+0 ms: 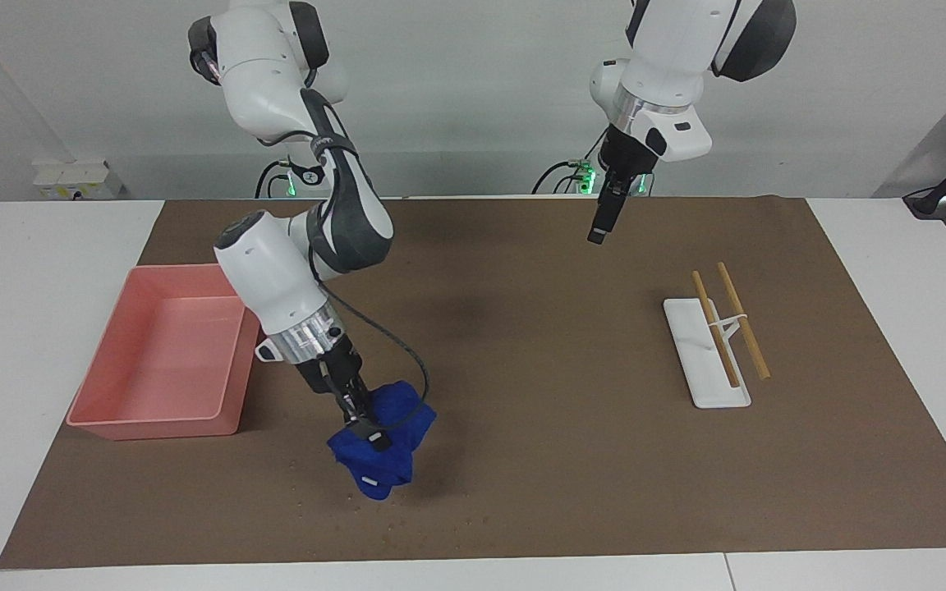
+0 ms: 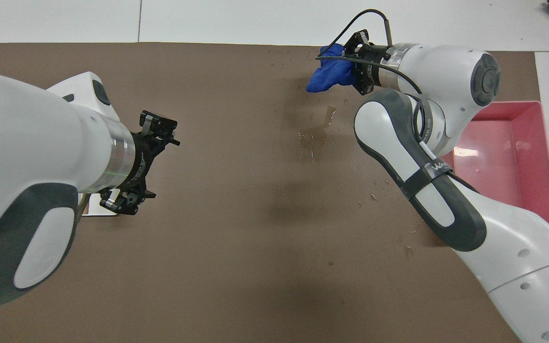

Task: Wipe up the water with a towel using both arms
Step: 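Wipe the towel over the water spill with the right gripper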

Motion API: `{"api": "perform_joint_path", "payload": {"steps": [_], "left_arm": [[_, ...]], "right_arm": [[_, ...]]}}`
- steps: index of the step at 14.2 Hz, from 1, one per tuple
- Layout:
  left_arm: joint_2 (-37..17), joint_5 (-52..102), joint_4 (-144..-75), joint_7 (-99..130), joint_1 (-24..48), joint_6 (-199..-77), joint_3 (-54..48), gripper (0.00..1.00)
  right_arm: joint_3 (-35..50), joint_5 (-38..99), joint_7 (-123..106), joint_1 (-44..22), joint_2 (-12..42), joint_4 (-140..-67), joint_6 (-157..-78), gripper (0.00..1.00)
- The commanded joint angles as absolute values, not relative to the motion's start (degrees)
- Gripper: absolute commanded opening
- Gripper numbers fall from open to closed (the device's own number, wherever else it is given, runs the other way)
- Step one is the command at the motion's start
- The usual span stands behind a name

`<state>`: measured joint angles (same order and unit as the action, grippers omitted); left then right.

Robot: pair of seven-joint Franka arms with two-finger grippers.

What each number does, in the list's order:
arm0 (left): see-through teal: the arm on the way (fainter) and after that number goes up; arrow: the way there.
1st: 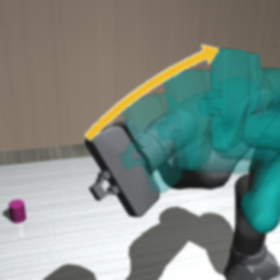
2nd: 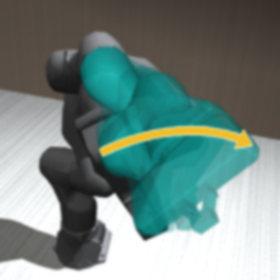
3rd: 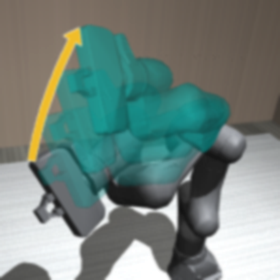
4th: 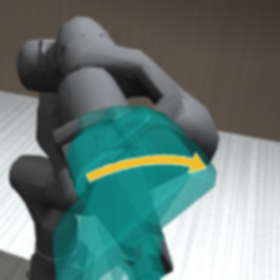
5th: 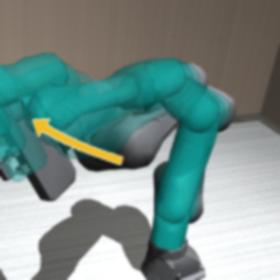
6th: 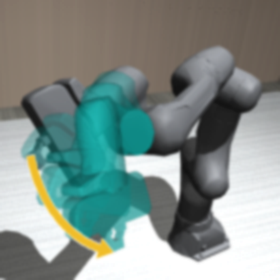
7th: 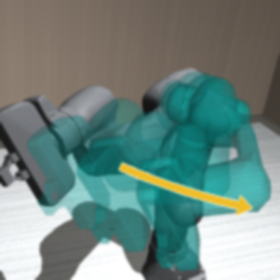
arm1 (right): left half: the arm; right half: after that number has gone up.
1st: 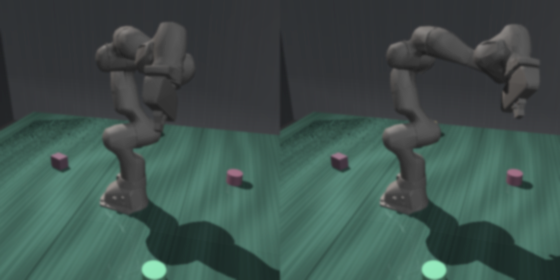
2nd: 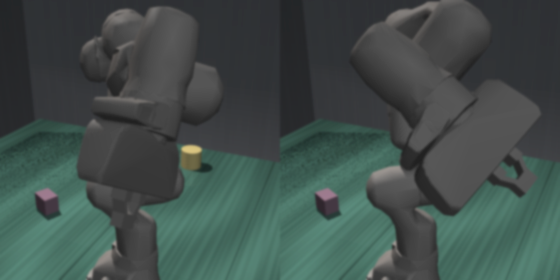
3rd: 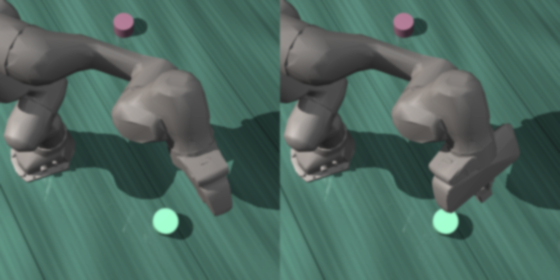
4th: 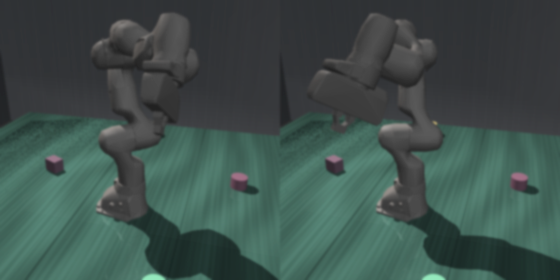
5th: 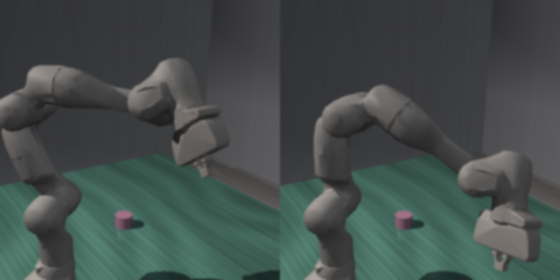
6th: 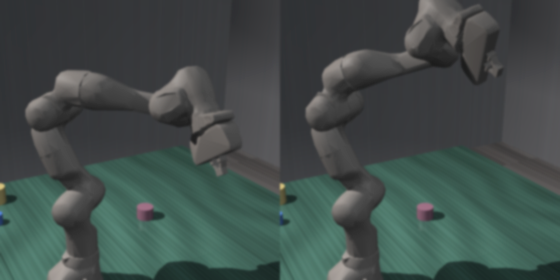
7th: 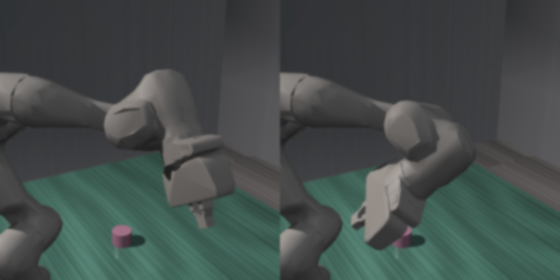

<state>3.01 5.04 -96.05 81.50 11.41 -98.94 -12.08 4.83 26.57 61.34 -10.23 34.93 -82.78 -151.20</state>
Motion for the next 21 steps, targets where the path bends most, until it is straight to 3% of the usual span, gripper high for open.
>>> {"api": "perform_joint_path", "payload": {"steps": [1, 8, 13, 21], "left_arm": [[4.48, 4.48, -94.32, 68.17, 6.35, -93.36, -12.39, 1.00], [3.34, 3.43, -89.66, 34.41, -2.54, -86.76, -12.48, 1.00], [2.46, -6.48, -88.07, 12.69, -2.64, -82.10, -12.48, 1.00], [3.43, -7.03, -89.82, 11.60, -2.55, -82.00, -12.66, 1.00]], "right_arm": [[5.54, 25.14, 60.12, -10.45, 41.56, -77.78, -154.24, 0.00], [5.54, 22.94, 66.44, -11.69, 40.70, -85.59, -152.49, 0.00], [5.54, 22.94, 70.39, -11.78, 37.53, -91.84, -148.64, 0.00], [5.54, 22.85, 71.72, -12.74, 29.37, -103.87, -146.95, 0.00]]}}
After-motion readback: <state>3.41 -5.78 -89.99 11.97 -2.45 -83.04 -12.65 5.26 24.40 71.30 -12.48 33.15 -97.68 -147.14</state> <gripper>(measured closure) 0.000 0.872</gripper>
